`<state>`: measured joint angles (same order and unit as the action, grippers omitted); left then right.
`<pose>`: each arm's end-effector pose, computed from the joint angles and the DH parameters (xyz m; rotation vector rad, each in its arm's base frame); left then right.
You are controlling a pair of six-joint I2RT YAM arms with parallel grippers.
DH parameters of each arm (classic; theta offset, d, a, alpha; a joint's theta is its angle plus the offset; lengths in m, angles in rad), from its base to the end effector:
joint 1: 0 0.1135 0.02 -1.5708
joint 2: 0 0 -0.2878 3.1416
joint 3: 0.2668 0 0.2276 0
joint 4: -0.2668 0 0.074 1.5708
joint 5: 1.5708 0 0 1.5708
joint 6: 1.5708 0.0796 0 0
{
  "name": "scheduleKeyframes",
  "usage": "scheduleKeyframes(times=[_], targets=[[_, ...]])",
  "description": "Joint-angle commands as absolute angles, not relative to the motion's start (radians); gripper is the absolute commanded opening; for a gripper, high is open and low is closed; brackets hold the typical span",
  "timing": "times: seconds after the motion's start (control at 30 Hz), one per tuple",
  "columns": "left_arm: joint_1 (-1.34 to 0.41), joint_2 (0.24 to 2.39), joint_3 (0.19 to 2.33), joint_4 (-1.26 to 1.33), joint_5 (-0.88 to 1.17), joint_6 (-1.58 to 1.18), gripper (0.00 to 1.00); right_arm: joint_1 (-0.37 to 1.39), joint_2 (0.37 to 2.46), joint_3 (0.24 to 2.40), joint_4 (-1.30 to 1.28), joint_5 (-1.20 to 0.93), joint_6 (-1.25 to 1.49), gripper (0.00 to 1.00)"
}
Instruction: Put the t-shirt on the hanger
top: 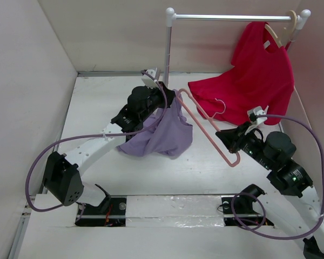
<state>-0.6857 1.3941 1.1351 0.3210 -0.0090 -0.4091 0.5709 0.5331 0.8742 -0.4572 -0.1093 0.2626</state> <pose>0.2716 -0.2213 0.4081 0.2093 1.5583 -0.8647 0.0888 0.0673 0.3720 -0.3500 1.7022 0.7123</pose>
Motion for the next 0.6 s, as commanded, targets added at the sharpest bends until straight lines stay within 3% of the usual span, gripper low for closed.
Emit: scheduleKeyframes(times=[0.0, 0.57], targets=[[-0.686, 1.394, 1.221, 0.358, -0.043, -0.417, 0.0, 0.581, 0.506, 0.89, -0.42, -0.129, 0.267, 0.0], [-0.686, 1.367, 1.219, 0.347, -0.008, -0.428, 0.0, 0.581, 0.521, 0.887, -0.41, -0.116, 0.262, 0.0]])
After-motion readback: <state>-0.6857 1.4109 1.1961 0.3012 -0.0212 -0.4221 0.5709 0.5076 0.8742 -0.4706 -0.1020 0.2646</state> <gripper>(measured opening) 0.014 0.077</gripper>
